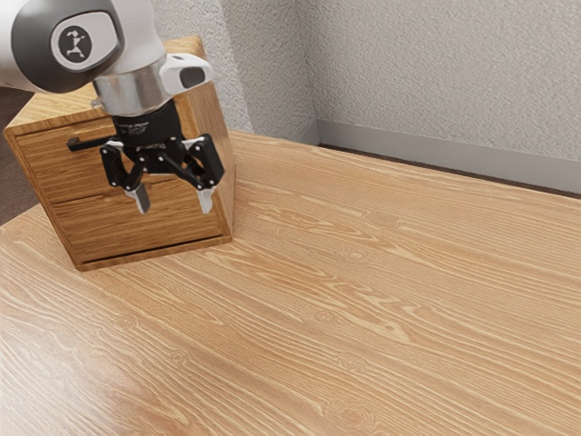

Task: Pull the drawer handle with one arm to open the drawer

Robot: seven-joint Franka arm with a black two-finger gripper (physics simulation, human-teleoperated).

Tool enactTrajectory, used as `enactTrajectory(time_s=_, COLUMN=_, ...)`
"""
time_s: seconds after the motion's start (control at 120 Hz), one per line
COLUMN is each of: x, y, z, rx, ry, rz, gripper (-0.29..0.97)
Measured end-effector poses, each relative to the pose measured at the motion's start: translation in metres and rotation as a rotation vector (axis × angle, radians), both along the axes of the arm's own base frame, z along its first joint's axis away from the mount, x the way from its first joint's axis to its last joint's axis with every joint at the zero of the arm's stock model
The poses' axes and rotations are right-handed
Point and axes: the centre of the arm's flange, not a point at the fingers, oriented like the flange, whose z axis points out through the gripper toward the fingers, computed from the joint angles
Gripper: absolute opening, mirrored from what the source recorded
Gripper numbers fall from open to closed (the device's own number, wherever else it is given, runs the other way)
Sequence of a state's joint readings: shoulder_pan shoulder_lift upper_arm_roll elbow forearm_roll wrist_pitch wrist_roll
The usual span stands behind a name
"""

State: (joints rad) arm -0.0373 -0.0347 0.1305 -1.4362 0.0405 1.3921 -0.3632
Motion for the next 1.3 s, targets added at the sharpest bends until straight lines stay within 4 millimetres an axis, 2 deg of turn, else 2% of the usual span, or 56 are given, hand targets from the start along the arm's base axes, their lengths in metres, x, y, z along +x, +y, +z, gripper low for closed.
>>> enactTrajectory(time_s=0.217, x=0.000, y=0.001, z=0.000, rx=-0.002, ry=-0.001, rz=0.016, gripper=0.68)
enactTrajectory(time_s=0.367, x=-0.029, y=-0.006, z=0.099, rx=0.019, ry=-0.195, rz=0.001, gripper=0.68)
enactTrajectory(time_s=0.467, x=-0.045, y=-0.015, z=0.132, rx=0.030, ry=-0.272, rz=-0.069, gripper=0.68)
enactTrajectory(time_s=0.55, x=-0.061, y=-0.033, z=0.154, rx=0.039, ry=-0.324, rz=-0.158, gripper=0.68)
enactTrajectory(time_s=0.608, x=-0.058, y=-0.040, z=0.153, rx=0.043, ry=-0.332, rz=-0.234, gripper=0.68)
enactTrajectory(time_s=0.7, x=-0.038, y=-0.048, z=0.130, rx=0.023, ry=-0.284, rz=-0.344, gripper=0.68)
enactTrajectory(time_s=0.792, x=-0.033, y=-0.050, z=0.122, rx=0.022, ry=-0.262, rz=-0.441, gripper=0.68)
enactTrajectory(time_s=0.817, x=-0.035, y=-0.050, z=0.117, rx=0.018, ry=-0.248, rz=-0.467, gripper=0.68)
enactTrajectory(time_s=0.875, x=-0.055, y=-0.046, z=0.101, rx=0.004, ry=-0.202, rz=-0.518, gripper=0.68)
enactTrajectory(time_s=0.983, x=-0.094, y=-0.045, z=0.095, rx=0.037, ry=-0.204, rz=-0.644, gripper=0.68)
enactTrajectory(time_s=1.033, x=-0.104, y=-0.047, z=0.093, rx=0.053, ry=-0.216, rz=-0.710, gripper=0.68)
enactTrajectory(time_s=1.1, x=-0.105, y=-0.045, z=0.093, rx=0.079, ry=-0.222, rz=-0.784, gripper=0.68)
enactTrajectory(time_s=1.208, x=-0.099, y=-0.030, z=0.090, rx=0.108, ry=-0.216, rz=-0.867, gripper=0.68)
enactTrajectory(time_s=1.3, x=-0.087, y=-0.005, z=0.078, rx=0.115, ry=-0.187, rz=-0.901, gripper=0.68)
